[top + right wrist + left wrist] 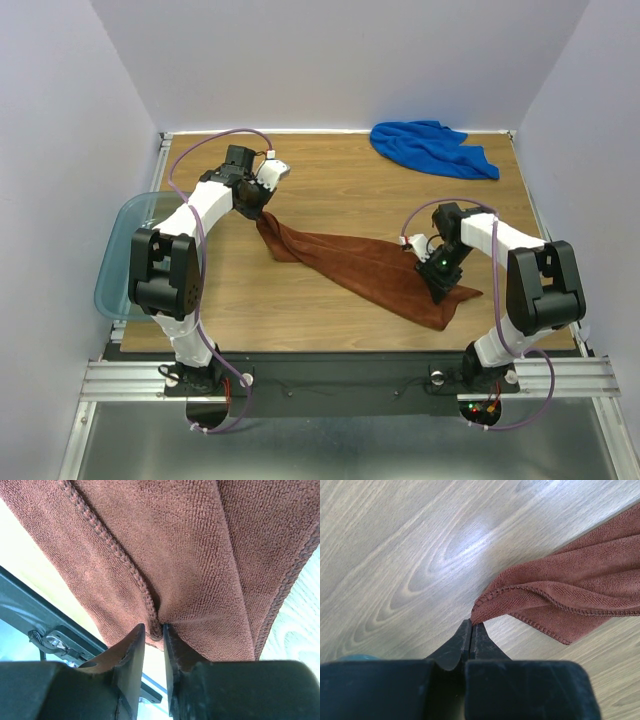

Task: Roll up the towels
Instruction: Flatten the towel

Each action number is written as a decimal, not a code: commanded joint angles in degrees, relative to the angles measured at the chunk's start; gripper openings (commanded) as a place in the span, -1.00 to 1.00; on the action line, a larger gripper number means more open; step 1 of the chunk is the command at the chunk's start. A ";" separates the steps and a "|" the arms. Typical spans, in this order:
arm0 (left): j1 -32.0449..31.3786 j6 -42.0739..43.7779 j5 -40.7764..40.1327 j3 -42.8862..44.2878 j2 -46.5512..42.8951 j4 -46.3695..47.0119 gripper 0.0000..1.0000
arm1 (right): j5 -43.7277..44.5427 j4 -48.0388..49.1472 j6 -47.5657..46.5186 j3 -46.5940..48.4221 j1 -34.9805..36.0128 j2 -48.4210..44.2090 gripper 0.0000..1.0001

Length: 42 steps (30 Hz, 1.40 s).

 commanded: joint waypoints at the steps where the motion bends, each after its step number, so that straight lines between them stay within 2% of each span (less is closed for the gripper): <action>1: 0.21 -0.06 0.53 0.11 -0.21 -0.33 -1.00 | -0.26 -1.32 -0.43 1.73 -0.24 -1.10 -0.47; 13: 0.21 0.03 0.45 0.11 0.06 -0.24 -1.00 | -0.87 -3.25 -0.26 3.31 -0.16 -4.00 -0.48; 20: 0.21 -0.06 0.62 0.37 0.14 -0.42 -1.00 | -2.19 -3.69 -0.70 2.70 -0.24 -2.60 -0.48; 23: 0.21 -0.06 0.53 0.37 0.14 -0.42 -1.00 | -1.05 -2.64 -0.08 2.43 -0.24 -2.16 -0.33; 29: 0.21 -0.06 0.62 -0.15 0.23 -0.07 -1.00 | 2.02 0.18 1.32 1.55 -0.24 -0.93 -0.23; 37: 0.21 0.12 0.53 -0.51 0.06 0.11 -1.00 | 1.50 1.50 1.68 1.20 -0.24 1.71 -0.24; 42: 0.21 0.03 0.53 -0.42 0.49 0.20 -1.00 | 0.09 0.62 1.41 1.29 -0.24 0.74 -0.36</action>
